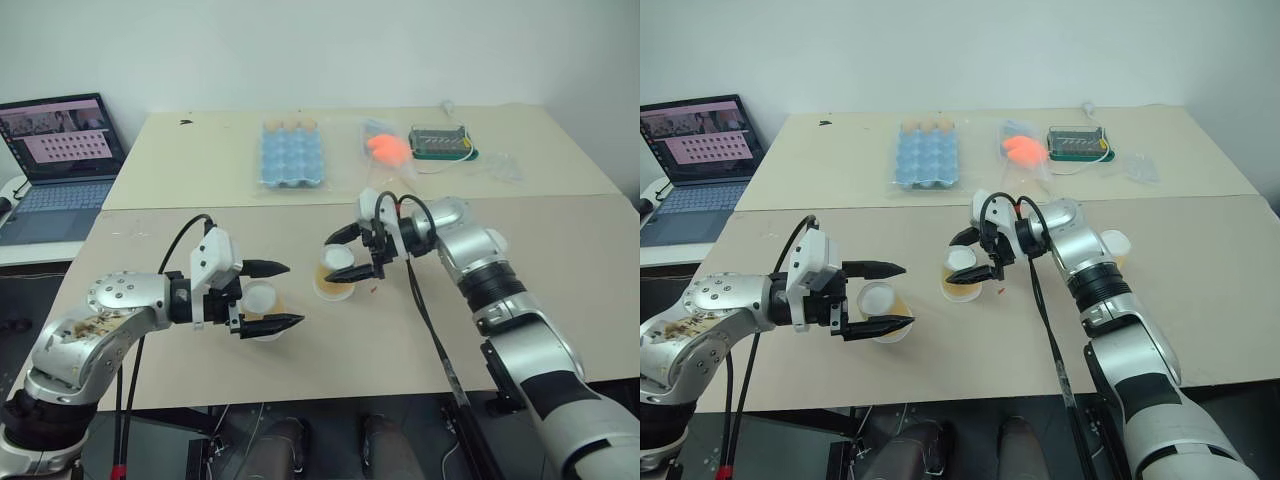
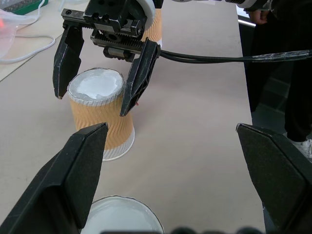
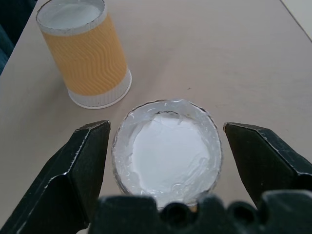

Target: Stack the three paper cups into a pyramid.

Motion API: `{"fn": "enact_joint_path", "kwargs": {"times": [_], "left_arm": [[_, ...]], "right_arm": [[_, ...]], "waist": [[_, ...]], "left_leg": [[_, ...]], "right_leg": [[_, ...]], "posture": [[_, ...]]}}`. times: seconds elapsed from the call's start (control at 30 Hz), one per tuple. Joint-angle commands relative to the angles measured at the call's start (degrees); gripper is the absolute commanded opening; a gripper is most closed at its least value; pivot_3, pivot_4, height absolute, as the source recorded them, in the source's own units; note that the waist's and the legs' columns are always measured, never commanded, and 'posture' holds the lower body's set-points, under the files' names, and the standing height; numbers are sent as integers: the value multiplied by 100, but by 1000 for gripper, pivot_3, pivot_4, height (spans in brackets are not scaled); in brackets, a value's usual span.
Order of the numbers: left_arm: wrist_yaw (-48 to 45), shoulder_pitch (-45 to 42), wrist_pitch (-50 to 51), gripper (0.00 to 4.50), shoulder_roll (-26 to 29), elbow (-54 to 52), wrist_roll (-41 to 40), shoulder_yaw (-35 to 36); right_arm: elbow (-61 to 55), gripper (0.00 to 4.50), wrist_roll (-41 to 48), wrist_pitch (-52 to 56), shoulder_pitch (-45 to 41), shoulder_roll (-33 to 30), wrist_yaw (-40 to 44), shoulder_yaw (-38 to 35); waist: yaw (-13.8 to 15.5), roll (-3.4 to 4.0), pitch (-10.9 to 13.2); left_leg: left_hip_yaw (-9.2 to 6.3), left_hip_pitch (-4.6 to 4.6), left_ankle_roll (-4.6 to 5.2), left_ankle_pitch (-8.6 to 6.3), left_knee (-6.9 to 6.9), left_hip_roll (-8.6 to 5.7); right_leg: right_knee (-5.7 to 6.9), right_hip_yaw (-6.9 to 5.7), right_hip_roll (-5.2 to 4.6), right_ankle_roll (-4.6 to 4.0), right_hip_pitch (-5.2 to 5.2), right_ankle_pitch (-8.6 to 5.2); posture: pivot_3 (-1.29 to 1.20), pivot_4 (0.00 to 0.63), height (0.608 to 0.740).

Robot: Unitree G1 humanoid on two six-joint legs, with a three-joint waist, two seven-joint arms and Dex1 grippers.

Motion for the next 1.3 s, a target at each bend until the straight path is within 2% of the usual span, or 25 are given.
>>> {"fn": "enact_joint_path", "kwargs": {"times": [0.03, 0.2, 0.37, 0.43, 0.53, 0.67, 0.8, 0.97, 1.3], "left_arm": [[-87, -151, -187, 4500, -23, 20, 70, -15], [-173, -292, -259, 4500, -95, 126, 112, -131], [-246, -356, -328, 4500, -128, 224, 171, -189], [-273, -339, -354, 4500, -136, 242, 195, -204], [-317, -322, -383, 4500, -159, 296, 233, -219], [-374, -382, -369, 4500, -188, 352, 229, -255], [-490, -468, -372, 4500, -197, 427, 239, -316], [-589, -596, -375, 4500, -245, 544, 271, -374], [-651, -640, -350, 4500, -223, 569, 278, -362]], "right_arm": [[-683, 4401, 131, 206, 132, -404, -34, -402], [-2187, 4401, 556, 881, 957, -1279, -78, -1018], [-4032, 4401, 1134, 1922, 2070, -2076, -679, -2087], [-4720, 4401, 1462, 2449, 2526, -2208, -1149, -2788], [-5438, 4401, 1496, 3170, 3102, -2107, -2347, -3784], [-6124, 4401, 1169, 3842, 3862, -1830, -3706, -4369], [-6356, 4401, 1055, 4204, 4344, -1438, -4560, -4531], [-6233, 4401, 942, 4244, 4672, -1311, -4998, -4312], [-6011, 4401, 1072, 3855, 4519, -908, -5264, -4008]], "waist": [[18, 0, 0], [55, 0, 0], [65, 0, 0], [61, 0, 0], [63, 0, 0], [121, -2, -1], [142, -2, -1], [147, -1, -1], [141, -1, -1]], "left_leg": [[0, 0, 0, 0, 0, 0], [-1, 0, 2, -2, -1, -1], [1, -1, 2, -2, -4, 2], [3, -1, 2, -2, -7, 4], [5, -1, 3, -2, -8, 7], [6, 1, 3, -2, -7, 7], [9, 1, 3, -2, -7, 7], [13, 1, 4, -1, -7, 7], [14, 1, 5, -1, -7, 9]], "right_leg": [[-1, 0, 0, 0, 0, 0], [-6, -2, -2, 1, 6, 0], [-4, 1, -6, 0, 6, -3], [-5, 2, -9, 0, 7, -4], [-5, 3, -13, 0, 7, -5], [-8, 1, -14, 1, 11, -6], [-9, 4, -14, 1, 11, -6], [-10, 4, -13, 2, 12, -7], [-12, 3, -11, 3, 13, -8]], "posture": [[0, 150, 713], [0, 150, 713], [0, 150, 713], [0, 150, 713], [0, 150, 713], [0, 150, 713], [0, 150, 713], [0, 150, 713], [0, 150, 713]]}}
